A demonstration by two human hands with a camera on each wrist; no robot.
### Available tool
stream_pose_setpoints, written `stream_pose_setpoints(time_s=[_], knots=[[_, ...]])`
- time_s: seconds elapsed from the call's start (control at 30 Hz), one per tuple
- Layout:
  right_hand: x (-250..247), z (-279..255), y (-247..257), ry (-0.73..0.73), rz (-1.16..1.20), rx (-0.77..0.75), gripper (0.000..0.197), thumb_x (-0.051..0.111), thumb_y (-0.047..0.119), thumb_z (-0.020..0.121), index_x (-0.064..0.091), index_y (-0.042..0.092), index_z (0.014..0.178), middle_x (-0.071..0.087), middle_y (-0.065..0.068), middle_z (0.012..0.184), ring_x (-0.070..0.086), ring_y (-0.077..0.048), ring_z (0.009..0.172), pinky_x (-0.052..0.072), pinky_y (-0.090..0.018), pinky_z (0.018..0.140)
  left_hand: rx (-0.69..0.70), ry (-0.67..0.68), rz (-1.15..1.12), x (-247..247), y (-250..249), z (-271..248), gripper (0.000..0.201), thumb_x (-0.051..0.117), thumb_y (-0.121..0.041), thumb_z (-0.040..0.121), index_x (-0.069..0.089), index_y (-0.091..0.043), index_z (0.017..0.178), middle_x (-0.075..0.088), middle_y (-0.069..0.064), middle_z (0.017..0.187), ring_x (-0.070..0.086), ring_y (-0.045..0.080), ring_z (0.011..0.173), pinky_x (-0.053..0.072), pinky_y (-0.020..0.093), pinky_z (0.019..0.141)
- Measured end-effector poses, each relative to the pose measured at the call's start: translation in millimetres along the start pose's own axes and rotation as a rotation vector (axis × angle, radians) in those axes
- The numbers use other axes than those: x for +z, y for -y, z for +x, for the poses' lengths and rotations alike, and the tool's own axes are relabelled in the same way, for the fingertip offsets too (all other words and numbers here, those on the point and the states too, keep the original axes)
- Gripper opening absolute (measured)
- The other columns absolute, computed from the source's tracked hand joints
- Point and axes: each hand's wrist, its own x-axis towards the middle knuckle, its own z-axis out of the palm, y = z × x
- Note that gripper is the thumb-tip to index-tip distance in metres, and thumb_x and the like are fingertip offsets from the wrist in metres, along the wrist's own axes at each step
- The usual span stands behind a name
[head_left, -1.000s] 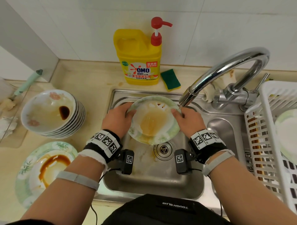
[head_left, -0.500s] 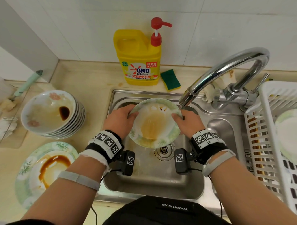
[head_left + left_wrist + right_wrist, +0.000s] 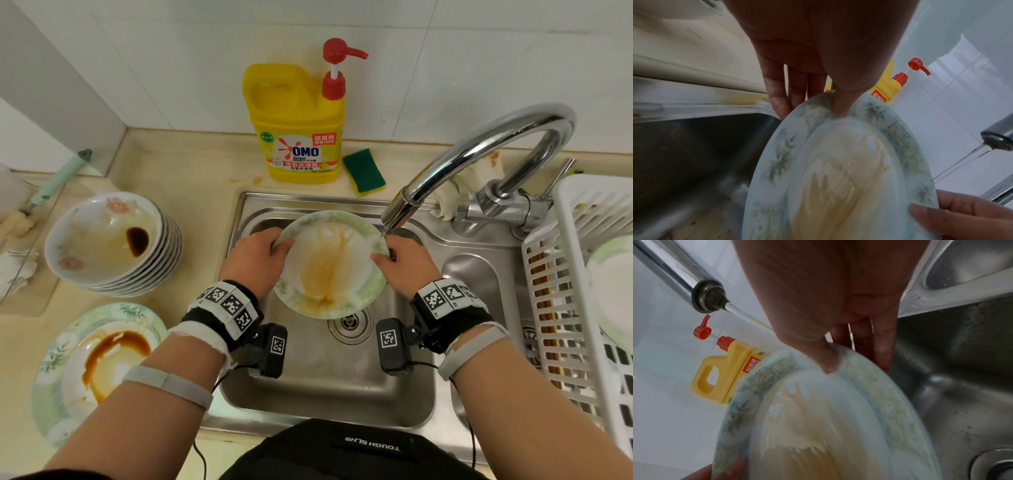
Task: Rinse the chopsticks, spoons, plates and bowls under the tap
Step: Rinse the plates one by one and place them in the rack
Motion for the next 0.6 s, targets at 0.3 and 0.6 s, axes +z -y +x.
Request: stream_pose_setpoints(time_s=[0.3, 0.6], knots=[[-6, -4, 8, -0.068, -0.013, -0.017, 0.053, 0.048, 0.049, 0.103, 0.044, 0.017, 0.062, 0.051, 0.0, 0.061, 0.052, -0.021, 0.065, 0.035, -0.031, 0.057, -0.084, 0.032, -0.171, 8, 13, -4, 0.023, 0.058, -0.028, 0.1, 0.063, -0.024, 0.078, 0.059, -0.007, 0.066, 0.056, 0.01, 0.066, 0.041, 0.026, 0.061], [6, -2, -7, -0.032, 0.293, 0.028, 0.037, 0.055, 0.051, 0.094, 0.071, 0.019, 0.099, 0.075, -0.003, 0.091, 0.072, -0.025, 0.089, 0.062, -0.051, 0.079, -0.373, 0.253, -0.794, 29, 27, -22, 0.021, 0.063, -0.012, 0.1, 0.066, -0.005, 0.119, 0.073, 0.016, 0.114, 0.075, 0.03, 0.1, 0.06, 0.05, 0.088]])
